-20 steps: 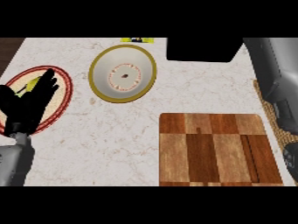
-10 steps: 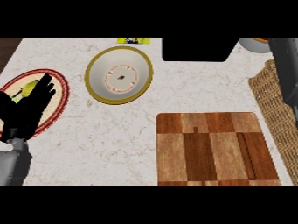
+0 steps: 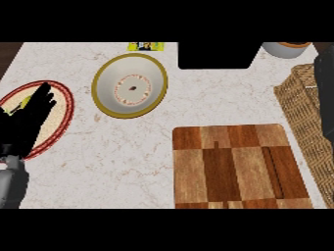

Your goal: Pick the bell pepper from the cutting board and place it in the basket

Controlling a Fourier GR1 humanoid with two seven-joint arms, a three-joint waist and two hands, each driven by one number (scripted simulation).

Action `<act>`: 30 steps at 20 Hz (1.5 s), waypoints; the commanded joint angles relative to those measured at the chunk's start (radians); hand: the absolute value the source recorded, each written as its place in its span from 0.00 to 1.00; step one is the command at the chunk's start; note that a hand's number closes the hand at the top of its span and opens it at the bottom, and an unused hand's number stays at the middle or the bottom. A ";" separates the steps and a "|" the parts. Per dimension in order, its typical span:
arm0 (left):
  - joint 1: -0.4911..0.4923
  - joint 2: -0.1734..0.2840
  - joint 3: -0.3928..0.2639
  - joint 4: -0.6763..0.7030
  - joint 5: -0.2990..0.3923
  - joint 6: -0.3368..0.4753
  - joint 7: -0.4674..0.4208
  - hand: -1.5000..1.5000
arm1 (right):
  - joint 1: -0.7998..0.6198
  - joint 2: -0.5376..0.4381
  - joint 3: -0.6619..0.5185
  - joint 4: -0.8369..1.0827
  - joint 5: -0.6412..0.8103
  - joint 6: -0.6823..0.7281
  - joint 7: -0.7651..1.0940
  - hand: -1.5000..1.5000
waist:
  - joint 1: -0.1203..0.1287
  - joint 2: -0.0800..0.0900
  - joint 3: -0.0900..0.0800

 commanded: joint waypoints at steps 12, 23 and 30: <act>0.024 -0.034 -0.022 0.008 -0.033 0.014 -0.038 0.50 | 0.247 0.042 -0.134 -0.248 -0.017 -0.089 0.085 0.00 | 0.010 0.004 0.000; 0.015 -0.012 0.001 0.016 -0.013 -0.015 -0.025 0.50 | 0.312 0.051 -0.172 -0.474 -0.075 -0.261 0.012 0.00 | 0.006 -0.001 0.000; -0.001 0.001 0.028 0.038 -0.015 0.003 -0.021 0.50 | 0.455 0.223 -0.208 -0.921 -0.146 -0.243 -0.020 0.00 | -0.033 -0.013 -0.001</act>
